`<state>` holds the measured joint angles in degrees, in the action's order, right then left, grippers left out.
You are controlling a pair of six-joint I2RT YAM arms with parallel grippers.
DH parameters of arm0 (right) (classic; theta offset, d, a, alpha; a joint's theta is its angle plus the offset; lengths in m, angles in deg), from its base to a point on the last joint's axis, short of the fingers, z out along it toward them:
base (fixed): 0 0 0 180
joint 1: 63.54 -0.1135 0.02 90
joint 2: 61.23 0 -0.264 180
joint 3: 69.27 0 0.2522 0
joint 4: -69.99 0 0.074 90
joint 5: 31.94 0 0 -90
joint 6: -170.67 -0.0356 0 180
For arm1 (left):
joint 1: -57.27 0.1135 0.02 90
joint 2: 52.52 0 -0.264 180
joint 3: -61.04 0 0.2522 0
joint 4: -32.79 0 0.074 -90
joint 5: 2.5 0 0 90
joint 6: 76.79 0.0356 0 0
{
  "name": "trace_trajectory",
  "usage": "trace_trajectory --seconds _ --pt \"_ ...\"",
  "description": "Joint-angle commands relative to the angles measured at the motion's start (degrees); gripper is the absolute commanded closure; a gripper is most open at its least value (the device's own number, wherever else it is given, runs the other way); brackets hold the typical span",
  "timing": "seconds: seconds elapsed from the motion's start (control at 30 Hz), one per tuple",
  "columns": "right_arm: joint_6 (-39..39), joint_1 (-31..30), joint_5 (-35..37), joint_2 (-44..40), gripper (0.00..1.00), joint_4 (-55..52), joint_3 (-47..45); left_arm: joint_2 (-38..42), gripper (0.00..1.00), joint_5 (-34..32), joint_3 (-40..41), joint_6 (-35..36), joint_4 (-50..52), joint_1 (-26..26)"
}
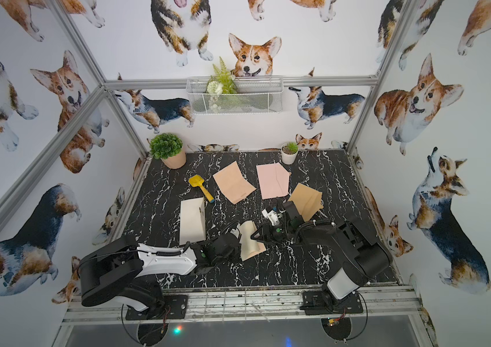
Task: Take the letter paper out of the envelope
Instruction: Unfold the letter paper at the center of the board.
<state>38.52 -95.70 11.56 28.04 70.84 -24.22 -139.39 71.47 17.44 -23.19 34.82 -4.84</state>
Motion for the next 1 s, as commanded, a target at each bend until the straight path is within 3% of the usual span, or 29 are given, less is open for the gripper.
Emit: trace_trajectory --seconds 0.0,0.2,0.6,0.97 --pt "0.6 -0.3 0.7 -1.5 0.55 -2.5 0.7 0.2 0.78 -0.6 0.6 -1.1 2.1 -0.2" --pt "0.4 -0.8 1.6 -2.8 0.55 -3.0 0.9 1.3 0.78 -1.2 1.7 -1.4 1.4 -0.2" --pt "-6.1 -6.0 0.8 3.4 0.57 8.5 2.1 4.9 0.78 -3.1 4.3 -2.1 0.3 -0.9" --pt "-9.0 -8.5 1.6 2.2 0.58 11.8 2.7 6.5 0.79 -4.6 5.7 -2.6 -0.3 -1.3"
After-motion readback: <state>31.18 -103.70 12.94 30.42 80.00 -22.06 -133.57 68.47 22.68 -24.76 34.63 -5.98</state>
